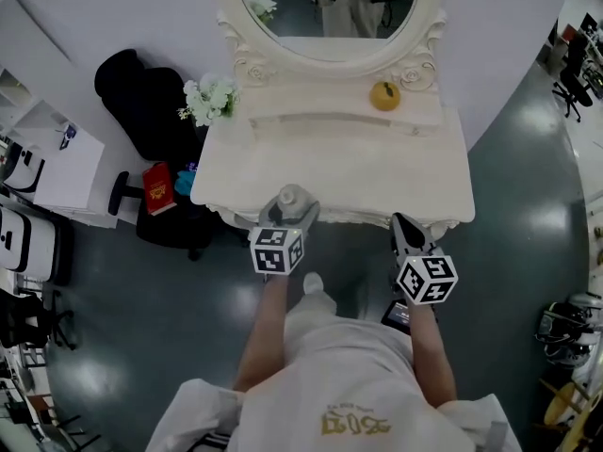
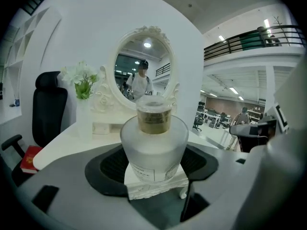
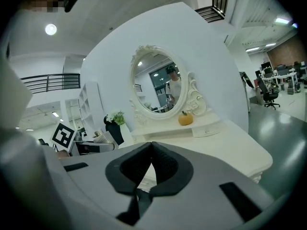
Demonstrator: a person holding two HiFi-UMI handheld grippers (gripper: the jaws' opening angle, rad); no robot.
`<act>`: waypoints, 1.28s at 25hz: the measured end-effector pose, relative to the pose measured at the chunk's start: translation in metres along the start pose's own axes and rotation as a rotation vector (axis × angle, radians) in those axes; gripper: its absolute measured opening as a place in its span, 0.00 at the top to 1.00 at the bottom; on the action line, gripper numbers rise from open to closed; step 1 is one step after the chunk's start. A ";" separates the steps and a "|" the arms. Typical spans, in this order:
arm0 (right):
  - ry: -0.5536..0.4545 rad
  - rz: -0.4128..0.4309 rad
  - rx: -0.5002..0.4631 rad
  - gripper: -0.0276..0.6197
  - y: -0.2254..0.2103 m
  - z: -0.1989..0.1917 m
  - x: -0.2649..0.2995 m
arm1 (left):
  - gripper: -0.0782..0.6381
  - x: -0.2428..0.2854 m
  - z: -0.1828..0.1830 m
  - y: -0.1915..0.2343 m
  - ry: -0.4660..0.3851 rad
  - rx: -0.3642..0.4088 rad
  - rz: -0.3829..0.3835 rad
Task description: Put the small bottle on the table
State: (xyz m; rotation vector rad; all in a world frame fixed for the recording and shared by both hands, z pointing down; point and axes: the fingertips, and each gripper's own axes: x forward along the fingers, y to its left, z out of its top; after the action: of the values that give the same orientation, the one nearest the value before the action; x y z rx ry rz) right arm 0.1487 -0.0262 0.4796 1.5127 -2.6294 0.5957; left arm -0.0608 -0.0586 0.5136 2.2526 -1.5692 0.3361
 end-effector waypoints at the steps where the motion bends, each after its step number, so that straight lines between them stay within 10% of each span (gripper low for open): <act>1: 0.004 -0.010 0.000 0.94 0.002 0.002 0.014 | 0.41 0.008 0.005 0.011 0.002 -0.001 -0.011; 14: 0.020 -0.110 -0.038 0.94 0.029 0.014 0.148 | 0.42 0.090 0.043 0.115 0.024 0.021 -0.131; 32: 0.021 -0.143 -0.039 0.94 0.017 0.015 0.178 | 0.41 0.124 0.038 0.126 0.072 0.058 -0.169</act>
State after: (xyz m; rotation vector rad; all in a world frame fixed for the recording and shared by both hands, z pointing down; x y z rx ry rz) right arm 0.0440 -0.1709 0.5017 1.6559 -2.4753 0.5421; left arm -0.1362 -0.2188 0.5493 2.3703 -1.3384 0.4145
